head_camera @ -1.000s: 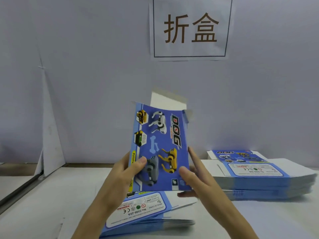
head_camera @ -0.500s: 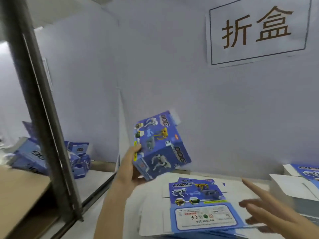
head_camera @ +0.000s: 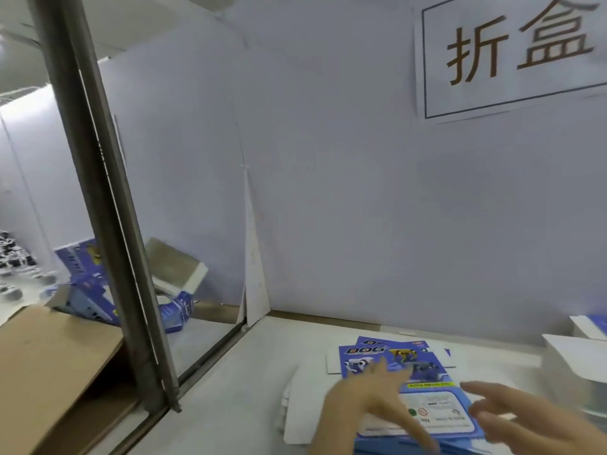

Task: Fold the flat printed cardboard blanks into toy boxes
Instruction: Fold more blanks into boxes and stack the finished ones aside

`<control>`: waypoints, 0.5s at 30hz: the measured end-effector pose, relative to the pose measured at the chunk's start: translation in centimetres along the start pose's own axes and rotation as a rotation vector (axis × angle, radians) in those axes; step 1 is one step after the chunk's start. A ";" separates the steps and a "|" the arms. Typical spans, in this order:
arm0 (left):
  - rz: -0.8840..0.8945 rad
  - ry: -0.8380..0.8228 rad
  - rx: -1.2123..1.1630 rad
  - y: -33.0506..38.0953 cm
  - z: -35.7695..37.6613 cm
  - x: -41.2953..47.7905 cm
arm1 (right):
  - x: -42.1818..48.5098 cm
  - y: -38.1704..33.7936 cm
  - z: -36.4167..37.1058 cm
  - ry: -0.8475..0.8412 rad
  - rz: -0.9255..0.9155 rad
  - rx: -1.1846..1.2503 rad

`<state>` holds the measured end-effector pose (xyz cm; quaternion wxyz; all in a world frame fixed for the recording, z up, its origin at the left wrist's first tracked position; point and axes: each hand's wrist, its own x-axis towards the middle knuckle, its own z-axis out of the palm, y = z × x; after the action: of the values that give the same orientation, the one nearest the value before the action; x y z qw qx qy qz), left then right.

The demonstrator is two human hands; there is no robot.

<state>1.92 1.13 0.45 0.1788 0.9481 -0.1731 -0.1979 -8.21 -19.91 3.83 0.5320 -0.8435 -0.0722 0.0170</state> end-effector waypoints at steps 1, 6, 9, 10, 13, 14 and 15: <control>-0.031 -0.040 0.085 0.3 0.7 0.5 | 0.0 0.3 -0.1 -0.006 0.005 -0.024; -0.086 -0.027 0.157 1.2 1.7 0.9 | 0.5 0.9 -0.2 -0.068 0.008 -0.149; -0.077 -0.045 0.202 1.2 1.3 0.3 | 0.7 1.2 0.3 -0.011 -0.014 -0.253; -0.072 -0.056 0.209 1.3 1.0 0.0 | 0.7 1.4 0.4 0.020 -0.024 -0.289; -0.048 -0.061 0.207 2.0 -0.3 -1.5 | 0.9 2.0 0.3 0.102 -0.048 -0.378; -0.028 -0.020 0.186 2.4 -0.7 -2.1 | 1.0 2.2 0.0 0.147 -0.062 -0.401; 0.000 0.067 0.154 2.9 -1.3 -2.8 | 1.0 2.2 -0.1 0.207 -0.085 -0.397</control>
<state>-0.69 0.06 3.58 0.1109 0.9651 -0.1817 -0.1522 -6.93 -20.82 1.92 0.3605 -0.9251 -0.0546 -0.1064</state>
